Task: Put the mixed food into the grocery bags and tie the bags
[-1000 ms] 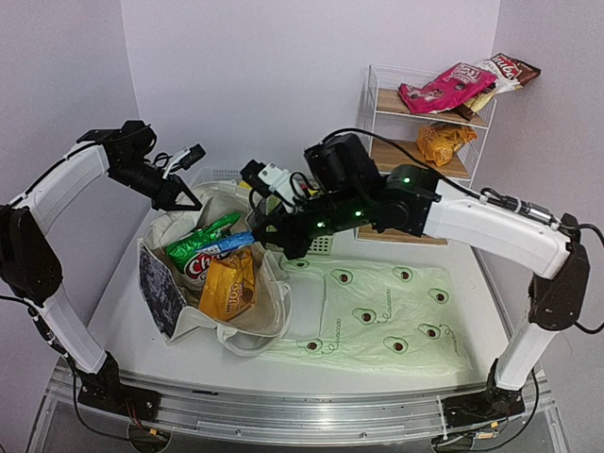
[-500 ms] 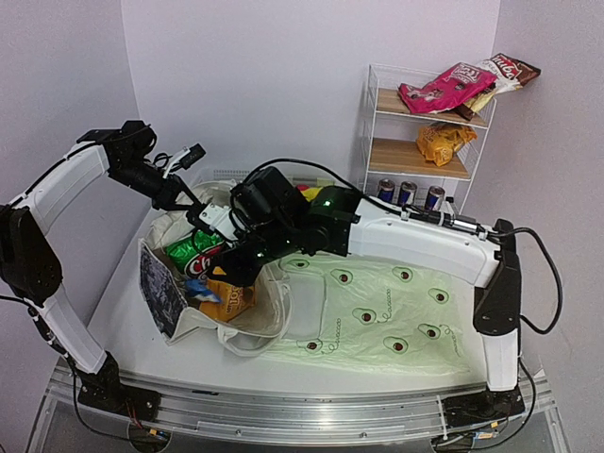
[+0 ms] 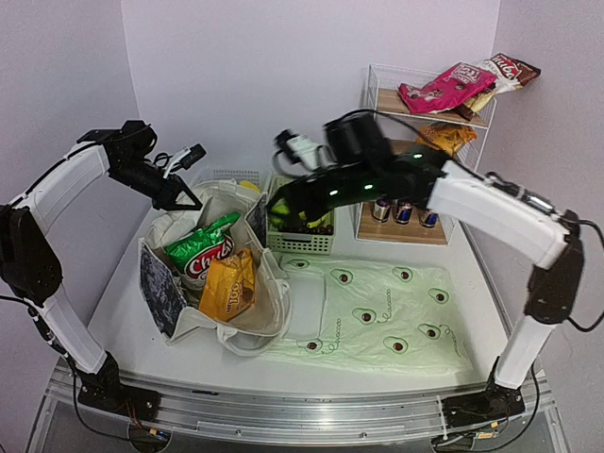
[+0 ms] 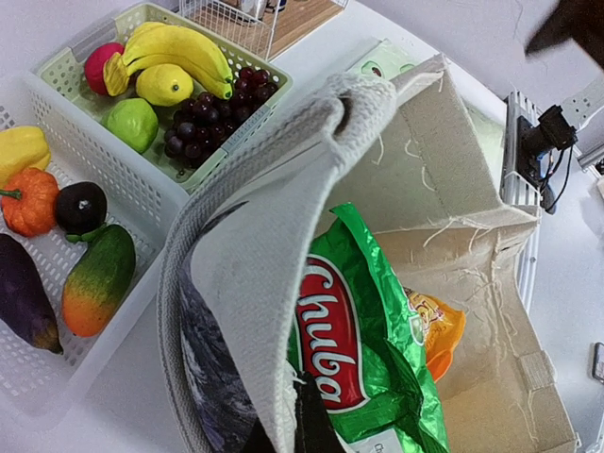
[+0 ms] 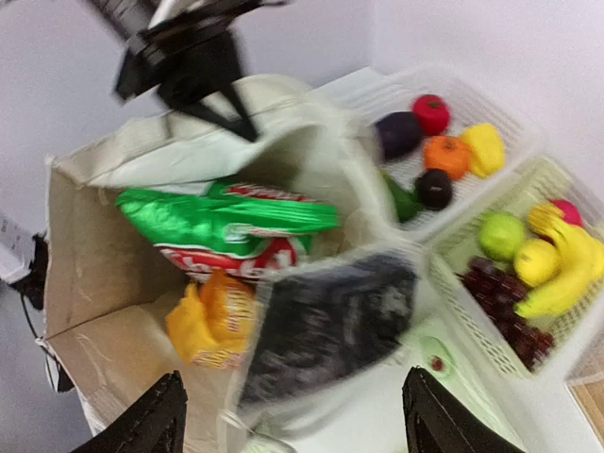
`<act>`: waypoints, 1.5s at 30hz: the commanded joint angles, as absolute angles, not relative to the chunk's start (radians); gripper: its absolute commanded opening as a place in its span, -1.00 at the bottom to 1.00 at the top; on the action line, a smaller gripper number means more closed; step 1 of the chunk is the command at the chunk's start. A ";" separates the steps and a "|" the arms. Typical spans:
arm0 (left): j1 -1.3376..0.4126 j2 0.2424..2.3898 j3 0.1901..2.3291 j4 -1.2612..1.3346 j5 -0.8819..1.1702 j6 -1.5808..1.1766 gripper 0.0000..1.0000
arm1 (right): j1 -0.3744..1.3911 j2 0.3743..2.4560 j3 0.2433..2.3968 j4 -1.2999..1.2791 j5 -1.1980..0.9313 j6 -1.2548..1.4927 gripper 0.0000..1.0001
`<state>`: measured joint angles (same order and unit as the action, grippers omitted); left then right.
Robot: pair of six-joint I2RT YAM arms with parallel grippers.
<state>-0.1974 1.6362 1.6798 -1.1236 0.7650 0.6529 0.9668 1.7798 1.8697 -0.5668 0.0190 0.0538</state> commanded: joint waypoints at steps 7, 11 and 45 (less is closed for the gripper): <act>-0.193 1.598 1.649 -1.091 0.752 0.648 -1.00 | 0.659 1.252 1.040 -0.063 0.331 0.152 0.36; -0.195 1.598 1.650 -1.094 0.757 0.655 -1.00 | 0.509 1.279 0.826 0.303 0.389 0.144 0.37; -0.193 1.640 1.583 -0.874 0.703 0.500 -1.00 | 0.078 2.240 1.063 1.178 0.309 0.009 0.60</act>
